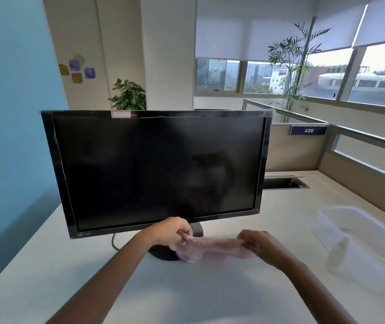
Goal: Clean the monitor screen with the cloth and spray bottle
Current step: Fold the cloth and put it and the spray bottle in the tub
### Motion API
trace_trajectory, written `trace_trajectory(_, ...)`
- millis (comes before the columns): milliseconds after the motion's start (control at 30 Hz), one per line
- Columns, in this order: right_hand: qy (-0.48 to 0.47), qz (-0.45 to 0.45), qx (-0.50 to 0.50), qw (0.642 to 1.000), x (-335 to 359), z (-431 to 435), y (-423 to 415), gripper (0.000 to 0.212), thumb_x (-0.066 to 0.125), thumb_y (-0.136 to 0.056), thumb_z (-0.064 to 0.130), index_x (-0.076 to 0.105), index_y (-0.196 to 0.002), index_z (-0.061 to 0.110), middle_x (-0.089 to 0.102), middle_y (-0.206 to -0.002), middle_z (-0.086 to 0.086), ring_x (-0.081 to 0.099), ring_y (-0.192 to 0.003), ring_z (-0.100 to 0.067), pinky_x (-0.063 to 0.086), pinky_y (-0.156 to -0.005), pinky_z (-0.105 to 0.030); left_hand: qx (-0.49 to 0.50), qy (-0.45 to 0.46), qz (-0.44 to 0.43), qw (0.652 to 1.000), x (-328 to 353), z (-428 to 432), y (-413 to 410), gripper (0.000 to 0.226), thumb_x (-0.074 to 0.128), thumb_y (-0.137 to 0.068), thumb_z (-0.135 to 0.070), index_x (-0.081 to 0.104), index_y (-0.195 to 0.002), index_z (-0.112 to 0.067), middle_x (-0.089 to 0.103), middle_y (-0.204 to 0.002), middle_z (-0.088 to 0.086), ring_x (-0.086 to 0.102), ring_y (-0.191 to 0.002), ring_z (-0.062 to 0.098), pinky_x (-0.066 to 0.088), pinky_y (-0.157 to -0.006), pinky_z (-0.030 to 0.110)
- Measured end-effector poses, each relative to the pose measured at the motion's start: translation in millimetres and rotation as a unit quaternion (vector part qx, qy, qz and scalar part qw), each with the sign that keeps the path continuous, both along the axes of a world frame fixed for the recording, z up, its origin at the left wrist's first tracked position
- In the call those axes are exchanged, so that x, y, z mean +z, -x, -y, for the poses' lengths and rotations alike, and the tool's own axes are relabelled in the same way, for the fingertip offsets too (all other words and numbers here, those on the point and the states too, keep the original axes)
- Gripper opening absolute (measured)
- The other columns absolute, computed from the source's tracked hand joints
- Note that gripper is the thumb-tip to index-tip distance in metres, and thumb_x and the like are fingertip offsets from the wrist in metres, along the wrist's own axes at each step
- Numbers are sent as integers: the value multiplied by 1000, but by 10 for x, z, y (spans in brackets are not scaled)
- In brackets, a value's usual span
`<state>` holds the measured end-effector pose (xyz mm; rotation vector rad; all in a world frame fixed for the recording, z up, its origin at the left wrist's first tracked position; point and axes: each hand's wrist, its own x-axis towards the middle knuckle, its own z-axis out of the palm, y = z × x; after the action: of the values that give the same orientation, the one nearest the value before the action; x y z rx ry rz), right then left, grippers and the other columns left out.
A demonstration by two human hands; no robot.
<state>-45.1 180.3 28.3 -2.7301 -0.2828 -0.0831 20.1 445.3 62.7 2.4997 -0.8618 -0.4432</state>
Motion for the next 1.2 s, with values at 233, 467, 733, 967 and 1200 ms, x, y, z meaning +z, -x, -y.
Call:
trace_trajectory(233,32,-182,48,982,-343,13,42,10,59,-87,21,64,-94,16,53,-89,5,47,-86,-13,31,-61,-10,-41,-113,-126,985,-558,34,110,20,58,-82,-3,60,-101,1,51,-75,-2,46,-68,8,33,-57,18)
trace_trajectory(467,0,-126,-57,990,-576,6,-211,22,54,-91,26,63,-109,17,63,-116,-3,56,-102,-17,37,-75,-23,153,1,-40,987,-925,95,-36,25,62,-82,-11,62,-106,-10,65,-110,9,60,-101,22,41,-76,26)
trace_trajectory(733,-17,-70,-89,993,-841,-38,-420,22,50,-91,28,62,-110,22,63,-115,-3,58,-102,-18,48,-86,-28,268,35,-48,962,-1244,111,-154,14,64,-81,-15,65,-94,-9,67,-98,8,62,-97,21,37,-71,23)
trace_trajectory(967,18,-115,-103,988,-1010,-70,-510,41,51,-90,41,49,-127,23,43,-132,-6,40,-125,-25,40,-98,-36,330,-6,-61,942,-1330,209,-134,48,70,-78,-27,49,-117,-8,38,-128,14,52,-113,28,45,-96,34)
trace_trajectory(1200,65,-152,-119,979,-1098,-20,-567,51,50,-87,52,51,-122,15,40,-129,-6,37,-122,-23,41,-95,-34,363,-58,-134,920,-1351,274,-155,91,72,-76,-22,11,-139,2,38,-141,21,39,-131,31,37,-104,32)
